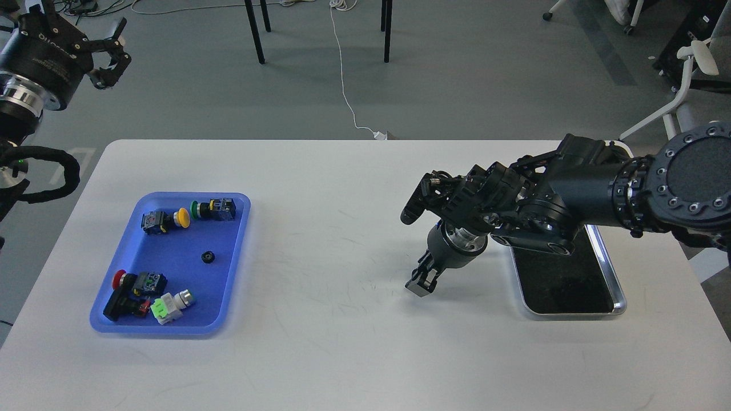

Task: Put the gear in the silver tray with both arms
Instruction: 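Close the right gripper on the black gear and lift it, then carry the gear over the silver tray and open the right gripper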

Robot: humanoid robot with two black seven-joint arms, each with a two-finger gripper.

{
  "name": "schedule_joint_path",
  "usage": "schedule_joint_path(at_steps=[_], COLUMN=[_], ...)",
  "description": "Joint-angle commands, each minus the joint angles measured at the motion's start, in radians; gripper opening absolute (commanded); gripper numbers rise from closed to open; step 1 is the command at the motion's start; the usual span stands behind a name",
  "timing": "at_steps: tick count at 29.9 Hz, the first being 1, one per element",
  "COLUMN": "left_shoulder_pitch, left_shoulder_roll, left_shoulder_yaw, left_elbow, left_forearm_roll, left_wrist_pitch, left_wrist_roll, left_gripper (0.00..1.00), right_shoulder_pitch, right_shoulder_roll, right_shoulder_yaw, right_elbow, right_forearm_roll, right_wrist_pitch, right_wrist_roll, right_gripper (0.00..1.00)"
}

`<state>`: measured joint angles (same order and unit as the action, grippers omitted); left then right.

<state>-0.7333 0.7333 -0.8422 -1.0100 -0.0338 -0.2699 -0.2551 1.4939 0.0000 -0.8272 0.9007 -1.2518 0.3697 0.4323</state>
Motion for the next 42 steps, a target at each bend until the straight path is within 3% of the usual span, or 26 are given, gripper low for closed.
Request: schedule_joint_path(at_steps=[1, 10, 21, 27, 34, 42], left_shoulder_pitch=[0.0, 0.0, 0.002, 0.002, 0.0, 0.0], left_shoulder_roll=[0.0, 0.005, 0.015, 0.02, 0.04, 0.049], left_shoulder_yaw=[0.0, 0.0, 0.0, 0.0, 0.0, 0.0], left_elbow=[0.001, 0.001, 0.004, 0.004, 0.004, 0.004], left_forearm_roll=[0.002, 0.0, 0.002, 0.002, 0.0, 0.002], left_wrist_pitch=[0.001, 0.001, 0.001, 0.001, 0.0, 0.0], left_wrist_roll=[-0.013, -0.016, -0.016, -0.016, -0.016, -0.016], left_gripper=[0.98, 0.98, 0.98, 0.98, 0.98, 0.98], right_shoulder_pitch=[-0.006, -0.006, -0.008, 0.043, 0.1, 0.068], right_shoulder_roll=[0.0, 0.0, 0.0, -0.008, -0.153, -0.395], right_shoulder_yaw=[0.0, -0.001, -0.001, 0.002, 0.002, 0.002], right_elbow=[-0.008, -0.006, -0.008, -0.002, 0.026, 0.027], right_forearm_roll=[0.002, -0.001, -0.001, 0.0, -0.017, -0.245], right_wrist_pitch=[0.0, 0.002, 0.0, 0.0, 0.0, -0.043], right_wrist_roll=[0.0, -0.001, 0.0, 0.0, 0.0, 0.002], right_gripper=[0.53, 0.26, 0.15, 0.14, 0.14, 0.15])
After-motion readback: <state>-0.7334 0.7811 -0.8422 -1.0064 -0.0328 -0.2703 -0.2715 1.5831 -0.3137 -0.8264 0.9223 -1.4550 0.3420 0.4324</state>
